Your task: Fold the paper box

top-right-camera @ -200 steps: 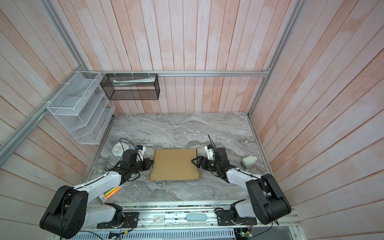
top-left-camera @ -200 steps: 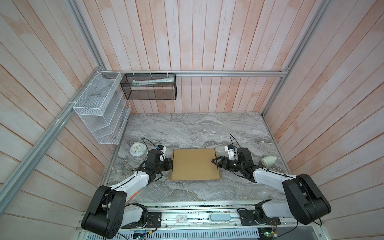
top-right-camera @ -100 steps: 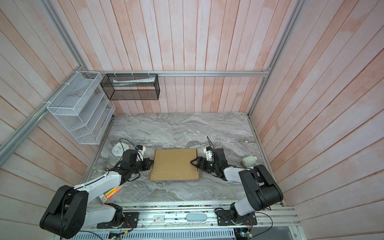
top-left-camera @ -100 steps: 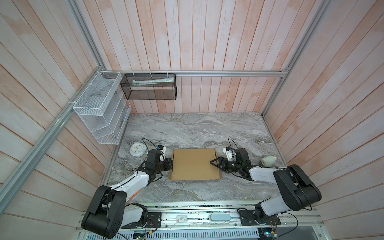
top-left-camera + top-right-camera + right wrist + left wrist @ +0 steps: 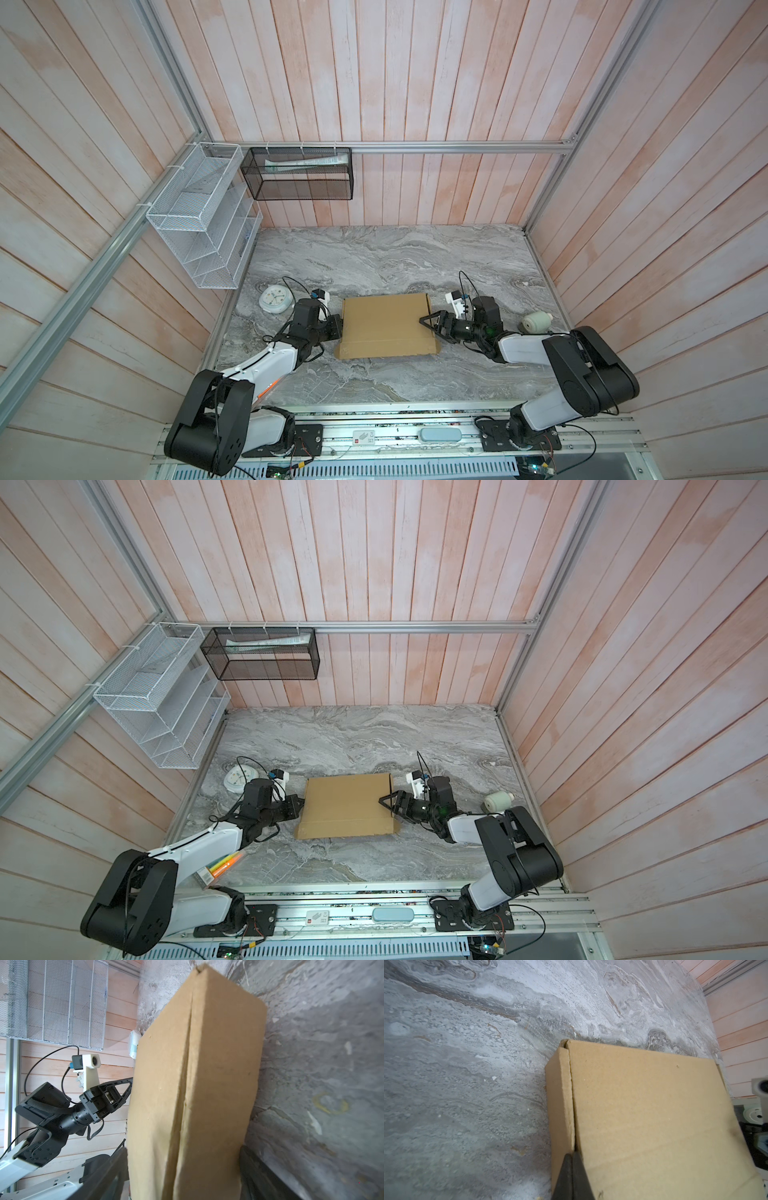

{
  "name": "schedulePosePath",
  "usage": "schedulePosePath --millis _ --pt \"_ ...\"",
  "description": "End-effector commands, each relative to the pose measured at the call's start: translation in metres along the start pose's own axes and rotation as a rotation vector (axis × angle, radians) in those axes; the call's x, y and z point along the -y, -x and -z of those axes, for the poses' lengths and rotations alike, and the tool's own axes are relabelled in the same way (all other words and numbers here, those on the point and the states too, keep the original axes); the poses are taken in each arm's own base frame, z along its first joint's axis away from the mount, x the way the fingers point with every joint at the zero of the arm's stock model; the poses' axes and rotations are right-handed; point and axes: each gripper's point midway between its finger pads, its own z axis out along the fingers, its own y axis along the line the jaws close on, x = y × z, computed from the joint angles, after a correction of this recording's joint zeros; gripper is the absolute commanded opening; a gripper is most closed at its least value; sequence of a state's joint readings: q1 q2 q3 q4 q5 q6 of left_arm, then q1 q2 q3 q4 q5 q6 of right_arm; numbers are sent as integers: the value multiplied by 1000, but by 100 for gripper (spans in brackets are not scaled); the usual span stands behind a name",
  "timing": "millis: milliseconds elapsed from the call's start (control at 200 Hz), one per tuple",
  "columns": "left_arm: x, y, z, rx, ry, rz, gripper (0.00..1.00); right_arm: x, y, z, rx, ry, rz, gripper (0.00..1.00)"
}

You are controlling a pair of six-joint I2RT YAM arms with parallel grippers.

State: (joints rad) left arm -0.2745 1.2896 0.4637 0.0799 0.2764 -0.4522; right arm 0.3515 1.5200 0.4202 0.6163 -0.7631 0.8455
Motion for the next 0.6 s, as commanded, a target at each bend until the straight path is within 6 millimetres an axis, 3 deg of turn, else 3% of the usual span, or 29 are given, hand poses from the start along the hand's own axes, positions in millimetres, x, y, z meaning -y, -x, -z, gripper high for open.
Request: schedulePosePath --millis 0,260,595 --pt "-4 -17 -5 -67 5 2 0 -34 -1 4 -26 117 66 83" --pt "0 -11 -6 -51 -3 -13 0 -35 -1 5 -24 118 41 71" --pt "4 -2 -8 -28 -23 -34 0 -34 -3 3 -41 113 9 71"
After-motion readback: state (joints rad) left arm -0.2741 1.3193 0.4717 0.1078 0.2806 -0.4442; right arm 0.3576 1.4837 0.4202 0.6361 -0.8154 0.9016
